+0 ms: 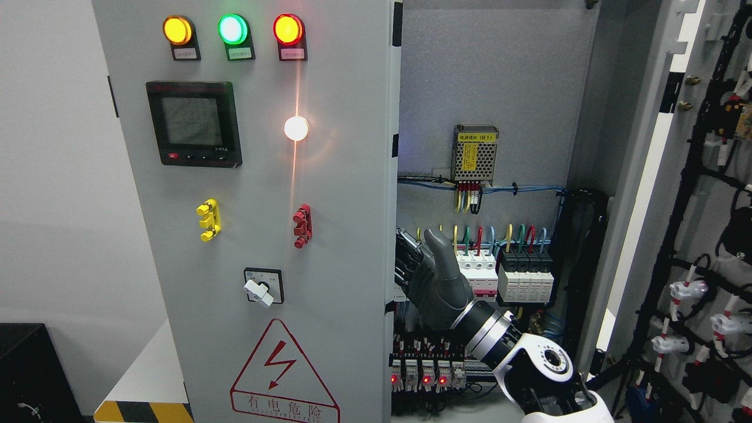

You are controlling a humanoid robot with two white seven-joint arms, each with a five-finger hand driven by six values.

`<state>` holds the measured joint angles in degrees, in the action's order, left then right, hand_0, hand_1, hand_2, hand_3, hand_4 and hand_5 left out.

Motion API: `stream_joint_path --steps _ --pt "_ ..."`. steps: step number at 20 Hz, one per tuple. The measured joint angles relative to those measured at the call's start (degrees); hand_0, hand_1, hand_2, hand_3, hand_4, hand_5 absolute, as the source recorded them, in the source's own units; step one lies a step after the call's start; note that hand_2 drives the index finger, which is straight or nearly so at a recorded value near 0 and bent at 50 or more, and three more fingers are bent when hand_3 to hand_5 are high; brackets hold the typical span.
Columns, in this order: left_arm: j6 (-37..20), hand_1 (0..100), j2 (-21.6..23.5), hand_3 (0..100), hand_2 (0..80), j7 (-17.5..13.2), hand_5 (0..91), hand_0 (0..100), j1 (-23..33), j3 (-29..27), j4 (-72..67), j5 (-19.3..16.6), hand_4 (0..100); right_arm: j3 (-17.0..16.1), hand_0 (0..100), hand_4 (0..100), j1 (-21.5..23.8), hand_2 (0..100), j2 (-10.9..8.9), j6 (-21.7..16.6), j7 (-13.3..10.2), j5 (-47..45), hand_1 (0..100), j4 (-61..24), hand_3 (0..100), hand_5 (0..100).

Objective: Open door with both hands

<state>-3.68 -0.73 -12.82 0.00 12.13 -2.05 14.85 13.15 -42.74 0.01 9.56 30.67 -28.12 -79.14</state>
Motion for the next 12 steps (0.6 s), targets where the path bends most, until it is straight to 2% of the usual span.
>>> stream_joint_path --steps 12 --pt "0.0 0 -1.1 0 0.0 0.0 0.0 0 0.0 0.0 0.0 0.0 0 0.2 0 0 0.9 0 0.00 0.0 0.2 0.0 0 -1.7 0 0"
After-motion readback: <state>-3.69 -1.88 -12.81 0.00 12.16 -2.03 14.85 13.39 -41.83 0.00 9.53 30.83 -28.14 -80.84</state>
